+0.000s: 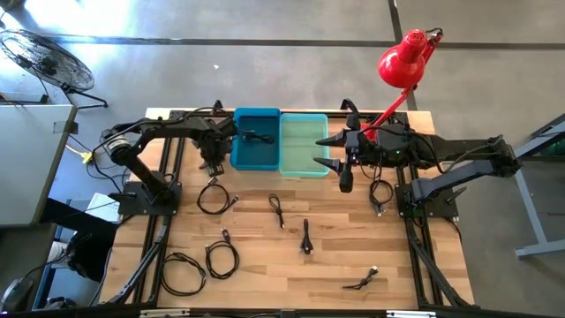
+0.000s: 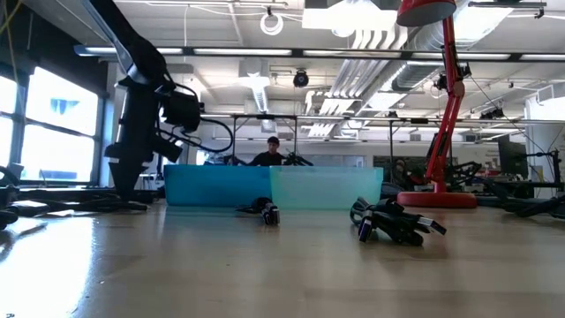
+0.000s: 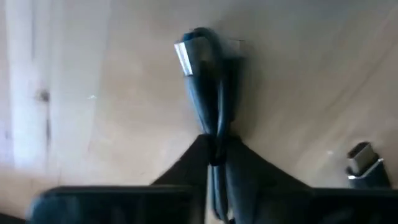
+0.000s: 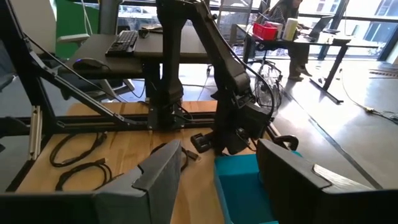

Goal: Pick & Place USB Port
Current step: Put the black USB cable into the blue bin

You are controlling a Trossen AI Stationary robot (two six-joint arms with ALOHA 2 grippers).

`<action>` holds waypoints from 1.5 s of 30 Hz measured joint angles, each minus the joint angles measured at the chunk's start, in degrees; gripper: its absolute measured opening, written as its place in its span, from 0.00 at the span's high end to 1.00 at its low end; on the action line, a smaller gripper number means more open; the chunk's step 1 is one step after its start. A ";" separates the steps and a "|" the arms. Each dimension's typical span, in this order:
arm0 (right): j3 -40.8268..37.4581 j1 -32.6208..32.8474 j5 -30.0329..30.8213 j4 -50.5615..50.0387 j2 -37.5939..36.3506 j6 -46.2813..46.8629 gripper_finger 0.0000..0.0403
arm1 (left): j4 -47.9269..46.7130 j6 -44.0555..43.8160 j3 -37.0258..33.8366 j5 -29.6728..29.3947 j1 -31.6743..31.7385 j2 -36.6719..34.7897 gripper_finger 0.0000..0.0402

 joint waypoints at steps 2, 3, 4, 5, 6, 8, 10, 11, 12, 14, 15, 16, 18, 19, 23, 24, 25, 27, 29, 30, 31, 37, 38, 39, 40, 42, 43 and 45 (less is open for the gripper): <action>0.00 0.07 -0.08 0.00 0.00 0.13 0.50 | 0.13 0.33 -0.01 -1.17 0.00 -0.40 0.94; 0.00 0.07 -0.07 0.00 0.00 0.18 0.50 | -0.33 0.55 0.20 -1.86 0.00 -0.70 0.94; 0.00 0.07 -0.03 0.00 0.00 0.17 0.50 | -1.41 0.94 0.60 -3.00 0.00 -0.89 0.95; 0.00 0.14 0.03 0.00 0.00 0.17 0.50 | -2.64 1.48 0.95 -4.71 0.02 -1.20 0.97; 0.00 0.30 0.07 0.00 0.00 0.16 0.50 | -5.10 2.18 1.20 -6.78 0.09 -1.87 0.98; 0.00 0.37 0.08 0.00 0.00 0.05 0.50 | -9.79 3.05 2.05 -9.27 0.30 -3.54 0.98; 0.00 0.37 0.07 0.00 0.00 -0.09 0.50 | -11.19 4.32 4.29 -11.68 0.40 -5.69 0.98; 0.00 0.37 0.09 -0.02 0.00 -0.11 0.50 | -13.66 5.15 5.44 -11.98 0.53 -6.71 0.98; 0.00 0.37 0.08 -0.01 0.00 -0.19 0.50 | -16.70 5.59 6.74 -11.92 0.58 -7.62 0.98; 0.00 0.37 0.09 0.00 0.00 -0.90 0.50 | -20.49 5.69 10.68 -11.42 0.55 -9.61 0.98; 0.00 0.37 0.09 0.00 0.00 -0.96 0.50 | -21.58 5.69 13.12 -10.89 0.55 -10.87 0.98; 0.00 0.37 0.09 -0.01 0.00 -1.05 0.50 | -23.23 5.78 15.69 -9.86 0.54 -12.09 0.98; 0.00 0.37 0.11 0.00 0.00 -1.09 0.50 | -25.69 6.19 20.73 -6.00 0.51 -14.45 0.98; 0.00 0.37 0.11 0.00 0.00 -1.09 0.50 | -25.40 6.26 23.56 -3.86 0.50 -15.59 0.98; 0.00 0.22 0.60 0.00 0.00 -1.35 0.50 | -20.13 8.01 32.85 7.93 0.50 -19.67 0.99; 0.00 0.22 0.77 0.00 0.00 -1.47 0.50 | -17.86 8.85 34.37 9.88 0.50 -20.33 0.99; 0.00 0.22 1.03 0.00 0.00 -1.53 0.50 | -15.85 9.54 35.72 11.55 0.48 -20.72 0.99; 0.00 0.22 1.28 0.00 0.00 -1.53 0.50 | -12.98 10.72 37.63 14.15 0.48 -20.87 0.99; 0.00 0.22 1.40 0.00 0.00 -1.53 0.50 | -11.19 11.87 38.33 16.22 0.48 -20.32 0.99; 0.00 0.22 1.42 0.00 0.00 -1.52 0.50 | -10.46 12.38 38.34 16.80 0.48 -19.77 0.99; 0.00 0.26 1.44 0.00 0.00 -1.32 0.50 | -10.15 13.39 38.34 17.37 0.48 -19.10 0.99; 0.00 0.26 1.42 -0.04 0.00 -0.53 0.50 | -10.16 17.69 38.34 20.42 0.48 -10.37 0.99; 0.00 0.24 1.42 -0.08 0.00 0.11 0.50 | -10.05 17.67 38.33 21.22 0.48 -8.76 0.99; 0.00 0.26 1.42 -0.25 0.00 0.37 0.50 | -10.03 17.66 38.33 21.93 0.48 -7.13 0.99; 0.00 0.26 1.42 -0.54 0.00 0.39 0.50 | -10.02 17.71 38.32 22.13 0.48 -5.60 0.99; 0.00 0.37 1.42 -1.09 0.00 0.72 0.50 | -10.01 17.80 38.32 22.26 0.48 -2.71 0.99; 0.00 0.51 1.45 -1.35 0.00 1.33 0.50 | -10.02 17.82 38.32 22.28 0.48 -1.37 0.99; 0.00 0.68 1.42 -1.70 0.00 1.88 0.50 | -10.00 17.64 38.32 22.41 0.48 1.10 0.97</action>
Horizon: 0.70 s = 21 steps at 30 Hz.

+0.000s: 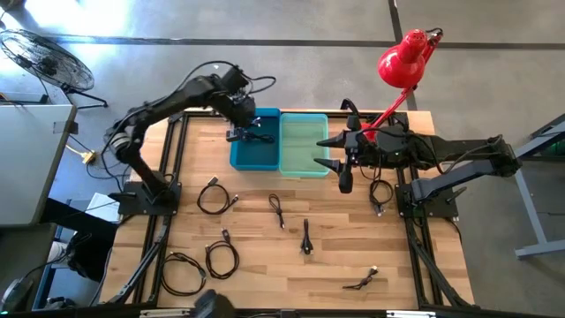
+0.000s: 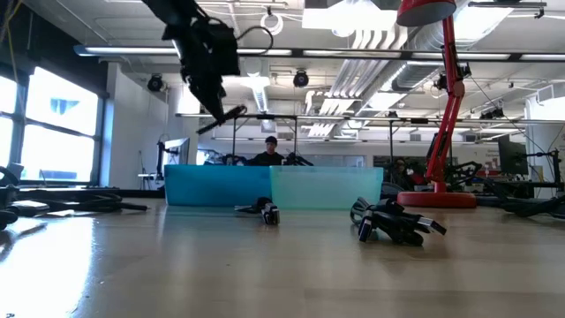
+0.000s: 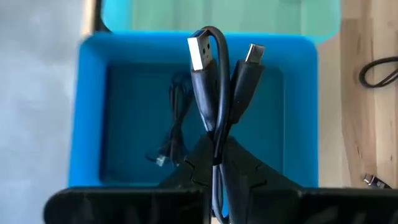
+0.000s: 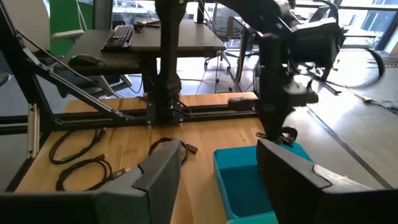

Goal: Pick & Place USB Port
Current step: Put the black USB cable into the blue bin, then put the black USB cable into the green bin

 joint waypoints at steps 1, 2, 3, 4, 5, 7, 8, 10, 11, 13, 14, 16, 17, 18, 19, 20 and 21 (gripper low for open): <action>0.00 0.08 0.02 -0.25 0.00 0.04 0.50 | 0.10 -0.24 0.00 0.02 0.00 1.27 0.95; 0.00 0.31 0.05 -0.44 0.00 0.14 0.50 | 0.10 -0.68 0.00 0.06 0.00 2.34 0.93; 0.00 0.59 0.18 -0.52 0.00 0.40 0.50 | 0.08 -1.38 0.00 0.09 0.00 3.32 0.90; 0.00 0.81 0.57 -0.55 0.00 0.66 0.50 | 0.18 -1.54 0.00 0.15 0.00 4.33 0.87; 0.00 1.10 1.18 -0.57 0.00 0.68 0.50 | 0.20 -1.57 0.00 0.18 0.00 5.21 0.84; 0.00 1.70 1.64 -0.87 0.00 0.68 0.50 | 0.21 -1.53 0.00 0.22 0.00 6.62 0.77; 0.00 1.87 1.71 -0.92 0.00 0.68 0.50 | 0.49 -1.54 0.00 0.17 0.00 7.21 0.74; 0.00 2.18 1.73 -1.05 0.00 0.68 0.50 | 2.03 -1.53 0.00 -1.42 0.00 8.22 0.67; 0.00 2.29 1.73 -1.19 0.00 0.66 0.50 | 2.27 -1.51 0.00 -2.59 0.00 8.61 0.64; 0.00 2.30 1.73 -1.27 0.00 0.59 0.50 | 3.56 -0.34 0.00 -3.10 0.00 9.16 0.59; 0.00 2.30 1.71 -1.28 0.00 0.59 0.50 | 4.55 0.25 0.00 -2.72 0.00 9.26 0.56; 0.00 2.27 1.73 -1.31 0.00 0.56 0.50 | 4.97 0.92 0.00 -1.96 0.00 9.26 0.52; 0.00 2.20 1.73 -1.36 0.00 0.38 0.50 | 5.19 0.86 0.00 -1.43 0.00 9.15 0.51; 0.00 2.16 1.75 -1.59 0.00 -0.02 0.50 | 5.10 0.42 0.00 -1.09 0.00 9.00 0.50; 0.00 2.16 1.75 -1.87 0.00 -0.21 0.50 | 4.63 -0.47 0.00 -1.02 0.00 8.64 0.50; 0.00 2.16 1.75 -1.94 0.00 -0.26 0.50 | 3.72 -1.20 0.00 -0.91 -0.02 8.11 0.49; 0.00 2.16 1.75 -1.94 0.00 -0.30 0.50 | 1.84 -1.28 0.00 -0.68 -0.02 7.42 0.49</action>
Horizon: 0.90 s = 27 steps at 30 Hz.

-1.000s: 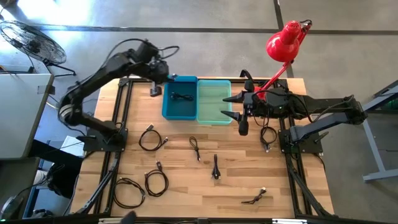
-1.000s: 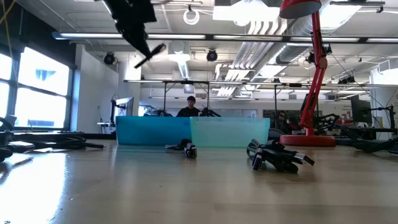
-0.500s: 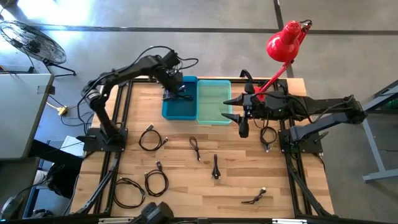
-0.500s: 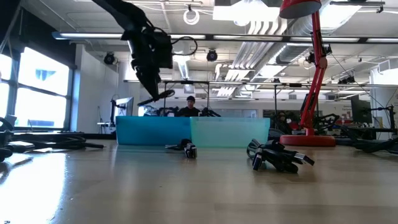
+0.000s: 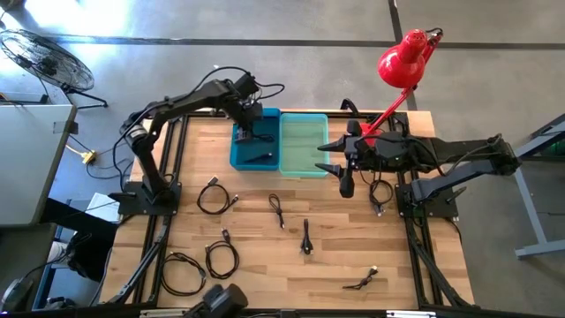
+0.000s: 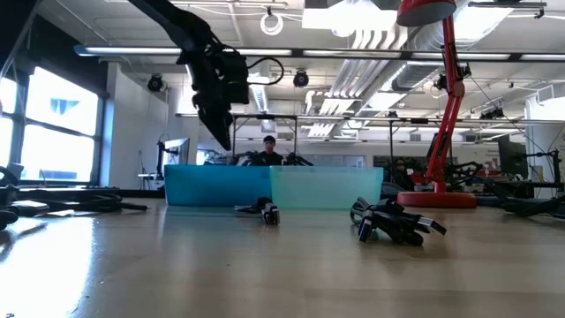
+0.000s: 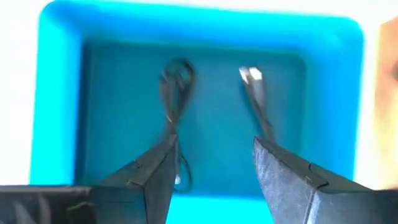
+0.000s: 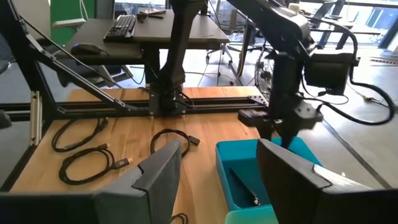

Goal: Pick & Place USB Port
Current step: Put the black USB cable into the green bin

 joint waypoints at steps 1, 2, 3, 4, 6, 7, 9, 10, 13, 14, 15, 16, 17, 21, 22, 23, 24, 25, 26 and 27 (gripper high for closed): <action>0.00 -0.02 0.00 -0.04 0.00 -0.12 0.50 | -2.45 0.19 0.00 0.33 0.02 -0.79 0.49; 0.00 -0.04 0.00 -0.08 0.00 -0.44 0.50 | -4.98 0.22 0.00 0.76 0.02 -1.56 0.49; 0.00 -0.04 0.00 -0.12 0.00 -1.17 0.50 | -7.71 0.15 0.00 1.20 0.02 -2.44 0.49; 0.00 -0.04 0.00 -0.18 0.00 -1.73 0.50 | -10.59 0.03 0.00 1.48 0.02 -3.38 0.49; 0.00 -0.04 0.00 -0.18 0.00 -2.81 0.50 | -16.83 -0.05 0.00 2.18 0.02 -5.69 0.49; 0.00 -0.04 0.00 -0.18 0.00 -3.38 0.50 | -19.72 -0.34 0.00 2.54 0.02 -6.90 0.49; 0.00 -0.48 -0.04 -0.18 0.00 -4.67 0.50 | -24.65 -1.80 0.00 3.79 0.00 -9.44 0.49; 0.00 -0.75 -0.04 -0.16 0.00 -4.96 0.50 | -26.41 -2.64 0.00 4.46 -0.03 -10.74 0.49; 0.00 -2.00 -0.13 -0.18 0.00 -5.08 0.50 | -30.09 -4.87 0.00 5.37 -1.41 -15.33 0.49; 0.00 -2.38 -0.47 -0.18 0.00 -5.10 0.50 | -30.82 -5.19 0.00 5.39 -2.28 -17.03 0.49; 0.00 -2.76 -0.60 -0.18 0.00 -5.12 0.50 | -31.32 -5.37 0.00 5.40 -3.20 -18.65 0.49; 0.00 -3.07 -0.67 -0.18 0.00 -5.20 0.50 | -31.49 -5.59 0.00 5.38 -4.44 -20.15 0.49; 0.00 -3.33 -0.68 -0.22 0.00 -5.39 0.50 | -31.61 -6.14 0.00 5.31 -5.84 -21.53 0.49; 0.00 -4.04 -0.90 -0.92 0.00 -6.95 0.50 | -32.15 -8.10 0.00 2.84 -12.09 -26.91 0.49; 0.00 -4.20 -1.03 -1.14 0.00 -7.29 0.50 | -32.32 -8.21 0.00 1.44 -13.86 -28.00 0.49; 0.00 -4.30 -1.12 -1.32 0.00 -7.51 0.50 | -32.91 -8.59 0.00 -0.12 -15.68 -28.99 0.49; 0.00 -4.51 -1.43 -1.42 0.00 -7.61 0.50 | -33.91 -9.98 0.00 -2.56 -17.51 -29.86 0.49; 0.00 -4.61 -1.89 -1.45 0.00 -7.64 0.50 | -35.30 -11.97 0.00 -5.87 -19.49 -30.50 0.49; 0.00 -4.80 -2.35 -1.47 0.00 -7.66 0.50 | -36.95 -14.85 0.00 -10.06 -21.41 -30.96 0.49; 0.00 -4.99 -2.89 -1.47 0.00 -7.66 0.50 | -37.36 -18.53 -0.25 -14.73 -23.18 -31.27 0.49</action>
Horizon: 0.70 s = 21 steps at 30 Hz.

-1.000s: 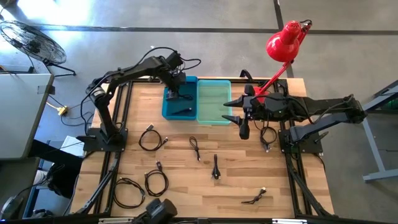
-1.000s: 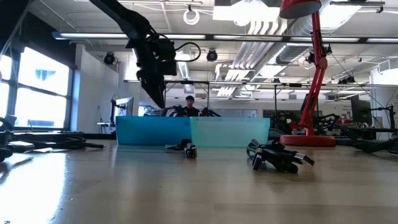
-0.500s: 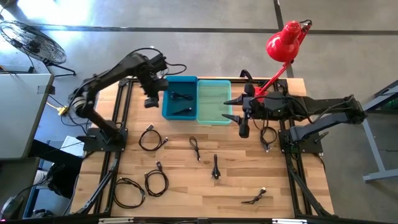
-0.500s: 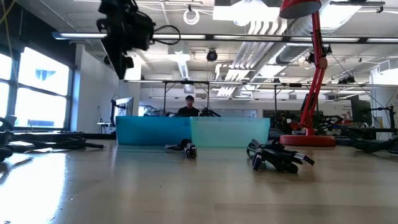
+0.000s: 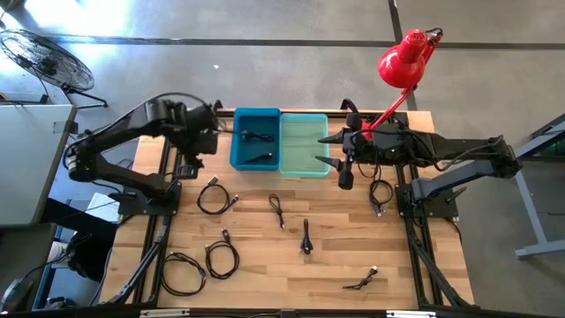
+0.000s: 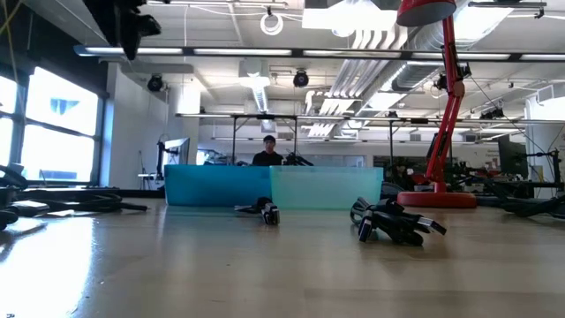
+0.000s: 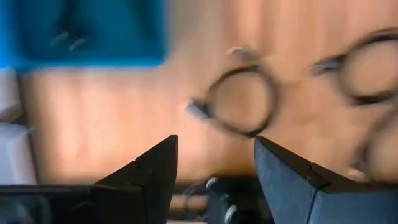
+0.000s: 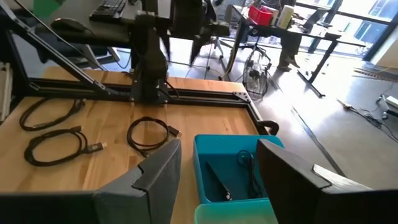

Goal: Pick & Place USB Port
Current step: Put the black USB cable into the green bin

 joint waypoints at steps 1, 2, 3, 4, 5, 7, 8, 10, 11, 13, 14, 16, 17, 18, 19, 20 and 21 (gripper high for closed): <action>0.00 -0.08 -0.58 0.00 0.00 0.00 0.50 | 0.92 -3.35 -0.88 -3.71 -1.48 -0.65 0.49; 0.00 -0.23 -0.82 0.00 0.00 0.00 0.50 | 1.34 -6.38 -2.24 -5.69 -2.86 -1.60 0.50; 0.00 -0.29 -0.88 -0.02 0.00 0.00 0.50 | 0.83 -9.14 -3.60 -6.92 -3.91 -2.41 0.50; 0.00 -0.30 -0.91 -0.02 0.00 0.00 0.50 | 0.35 -11.56 -4.96 -7.78 -4.87 -3.07 0.51; 0.00 -0.30 -0.93 -0.08 0.00 0.00 0.50 | 0.52 -13.71 -6.69 -8.16 -5.88 -3.69 0.51; 0.00 -0.30 -1.10 -0.40 0.00 0.00 0.50 | 0.47 -18.87 -11.15 -8.26 -7.21 -4.72 0.53; 0.00 -0.29 -1.09 -0.55 0.00 0.01 0.50 | 0.63 -21.72 -13.54 -8.45 -7.75 -4.89 0.53; 0.00 -0.12 -1.15 -1.03 0.00 0.23 0.50 | 1.15 -26.28 -18.53 -8.31 -9.10 -5.10 0.55; 0.00 -0.10 -1.38 -1.25 0.00 0.38 0.50 | 1.21 -27.92 -21.14 -7.99 -9.75 -5.24 0.55; 0.00 -0.08 -2.24 -1.36 0.00 0.50 0.50 | 3.76 -30.08 -26.36 -6.81 -10.79 -5.20 0.56; 0.00 -0.08 -2.74 -1.36 0.00 0.52 0.50 | 6.39 -30.76 -28.78 -6.15 -11.17 -5.06 0.56; 0.00 -0.08 -3.53 -1.33 0.00 1.12 0.50 | 12.55 -31.33 -33.70 -3.03 -11.51 -5.11 0.56; 0.00 -0.08 -3.66 -1.33 0.00 1.41 0.50 | 16.23 -31.45 -36.15 -0.75 -11.37 -5.13 0.56; 0.00 -0.08 -3.69 -1.33 0.00 1.56 0.50 | 20.21 -31.57 -38.31 1.17 -11.34 -5.08 0.56; 0.00 -0.08 -3.69 -1.33 0.00 1.60 0.50 | 23.67 -32.01 -40.30 2.36 -11.34 -5.04 0.56; 0.00 -0.08 -3.69 -1.33 0.00 1.64 0.50 | 26.43 -32.70 -42.08 3.03 -11.34 -5.03 0.56; 0.00 -0.08 -3.85 -1.33 0.00 1.74 0.50 | 28.74 -33.42 -43.72 3.19 -11.34 -4.84 0.56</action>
